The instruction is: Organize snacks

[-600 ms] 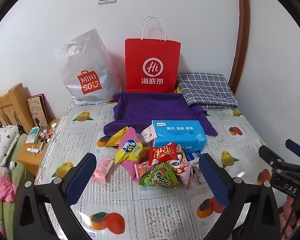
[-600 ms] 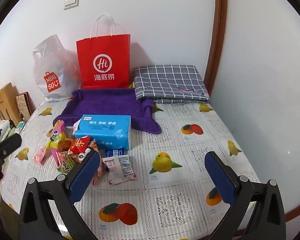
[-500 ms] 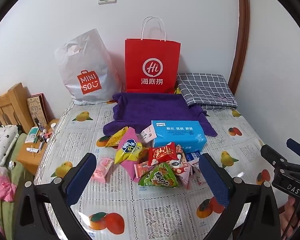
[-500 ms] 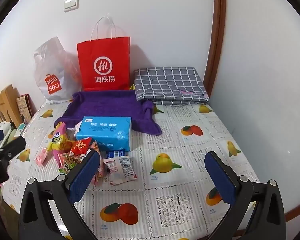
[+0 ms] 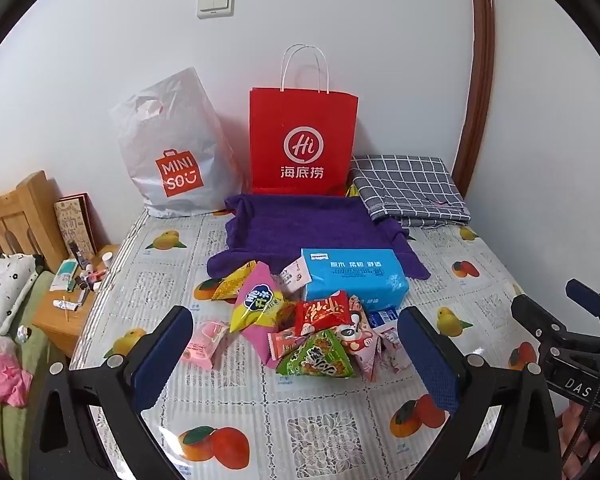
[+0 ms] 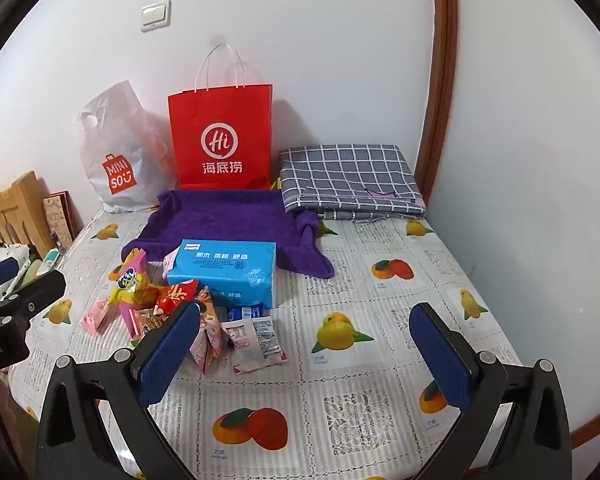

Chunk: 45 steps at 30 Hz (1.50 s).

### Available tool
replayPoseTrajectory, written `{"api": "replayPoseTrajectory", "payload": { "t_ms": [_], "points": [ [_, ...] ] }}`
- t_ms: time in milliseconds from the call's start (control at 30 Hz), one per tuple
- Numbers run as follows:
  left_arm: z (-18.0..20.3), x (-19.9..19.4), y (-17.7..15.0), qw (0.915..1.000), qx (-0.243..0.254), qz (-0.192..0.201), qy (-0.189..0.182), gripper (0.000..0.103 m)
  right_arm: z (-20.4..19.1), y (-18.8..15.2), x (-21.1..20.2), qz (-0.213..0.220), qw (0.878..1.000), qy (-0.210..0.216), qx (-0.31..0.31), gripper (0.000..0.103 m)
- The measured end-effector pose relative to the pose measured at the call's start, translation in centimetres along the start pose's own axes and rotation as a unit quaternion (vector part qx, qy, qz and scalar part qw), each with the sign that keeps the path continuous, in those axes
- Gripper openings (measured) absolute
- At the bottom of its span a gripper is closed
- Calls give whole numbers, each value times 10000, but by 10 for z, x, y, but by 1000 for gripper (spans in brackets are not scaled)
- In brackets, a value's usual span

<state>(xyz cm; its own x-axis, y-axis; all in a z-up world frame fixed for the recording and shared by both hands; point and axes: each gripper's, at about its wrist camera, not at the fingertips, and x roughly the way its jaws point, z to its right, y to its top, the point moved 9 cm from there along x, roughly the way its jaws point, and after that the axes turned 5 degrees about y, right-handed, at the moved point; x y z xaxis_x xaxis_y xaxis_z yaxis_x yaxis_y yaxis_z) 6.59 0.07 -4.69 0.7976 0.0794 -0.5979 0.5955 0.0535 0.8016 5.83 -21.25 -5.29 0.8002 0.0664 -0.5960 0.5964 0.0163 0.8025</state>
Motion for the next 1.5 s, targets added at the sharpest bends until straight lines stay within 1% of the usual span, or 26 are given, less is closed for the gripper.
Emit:
{"api": "replayPoseTrajectory", "payload": {
  "t_ms": [200,400,700,1033,1500],
  "points": [
    [-2,-5,-1,9999,-80,56,-36,103,-5,-2,-3,68,9999,136,4,103],
    [-4,-10,-4,9998,-38,171,53,103,-8,-2,-5,81,9999,72,-61,103],
    [1,-16,-3,9997,16,233,-77,103,-6,-4,-8,107,9999,-3,-45,103],
    [8,-17,-4,9996,120,242,-71,103,0,-3,-12,166,9998,-54,50,103],
    [8,-21,-1,9995,93,280,-92,103,-3,-1,-16,221,9997,-53,54,103]
  ]
}}
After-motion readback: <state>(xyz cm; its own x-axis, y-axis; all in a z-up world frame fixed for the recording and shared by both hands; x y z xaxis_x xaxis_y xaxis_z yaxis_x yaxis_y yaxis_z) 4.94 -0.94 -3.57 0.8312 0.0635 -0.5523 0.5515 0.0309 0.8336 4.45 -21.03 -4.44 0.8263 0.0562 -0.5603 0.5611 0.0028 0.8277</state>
